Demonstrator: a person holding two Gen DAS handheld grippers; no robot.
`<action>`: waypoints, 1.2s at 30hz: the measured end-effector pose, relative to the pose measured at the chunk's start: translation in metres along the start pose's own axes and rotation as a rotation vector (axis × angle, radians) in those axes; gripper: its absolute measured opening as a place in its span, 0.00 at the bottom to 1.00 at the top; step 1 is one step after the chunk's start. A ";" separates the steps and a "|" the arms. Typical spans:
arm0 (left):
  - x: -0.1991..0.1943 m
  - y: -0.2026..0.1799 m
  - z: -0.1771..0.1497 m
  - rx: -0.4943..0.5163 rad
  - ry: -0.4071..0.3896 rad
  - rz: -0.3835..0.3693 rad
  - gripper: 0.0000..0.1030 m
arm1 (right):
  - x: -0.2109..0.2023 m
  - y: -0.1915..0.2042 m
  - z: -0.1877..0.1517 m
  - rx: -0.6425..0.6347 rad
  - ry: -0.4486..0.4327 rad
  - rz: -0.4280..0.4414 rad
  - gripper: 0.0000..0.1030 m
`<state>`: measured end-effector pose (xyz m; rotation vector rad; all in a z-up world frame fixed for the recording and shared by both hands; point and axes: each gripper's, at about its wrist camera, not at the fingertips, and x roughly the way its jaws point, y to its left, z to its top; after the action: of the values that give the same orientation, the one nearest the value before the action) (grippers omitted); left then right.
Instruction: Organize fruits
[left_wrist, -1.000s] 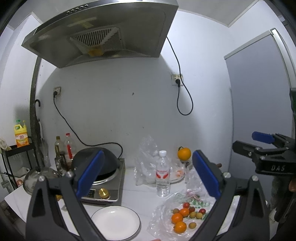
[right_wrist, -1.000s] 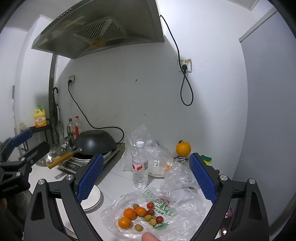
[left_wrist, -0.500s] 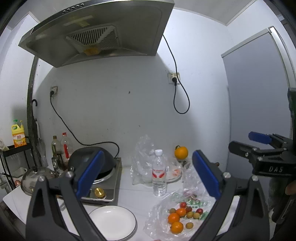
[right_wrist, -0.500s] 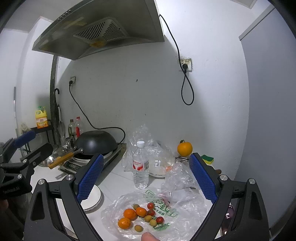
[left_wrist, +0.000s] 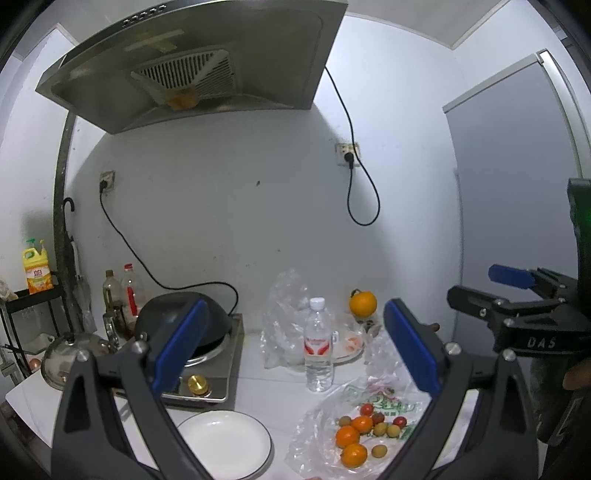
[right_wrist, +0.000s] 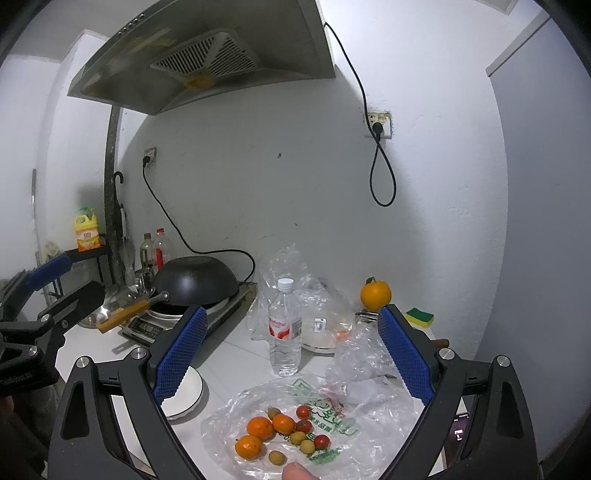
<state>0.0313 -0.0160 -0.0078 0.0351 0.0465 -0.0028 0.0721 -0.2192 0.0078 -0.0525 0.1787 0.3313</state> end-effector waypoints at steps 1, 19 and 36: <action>0.001 0.001 0.000 -0.003 0.001 0.002 0.94 | 0.000 0.000 0.000 -0.001 0.000 0.001 0.92; 0.009 0.001 -0.003 -0.008 0.012 -0.006 0.94 | 0.007 -0.006 -0.003 0.002 0.014 -0.001 0.92; 0.025 -0.003 -0.008 -0.006 0.045 -0.014 0.94 | 0.018 -0.010 -0.006 0.006 0.043 -0.003 0.92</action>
<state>0.0560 -0.0187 -0.0167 0.0287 0.0917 -0.0155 0.0912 -0.2238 -0.0013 -0.0539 0.2226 0.3265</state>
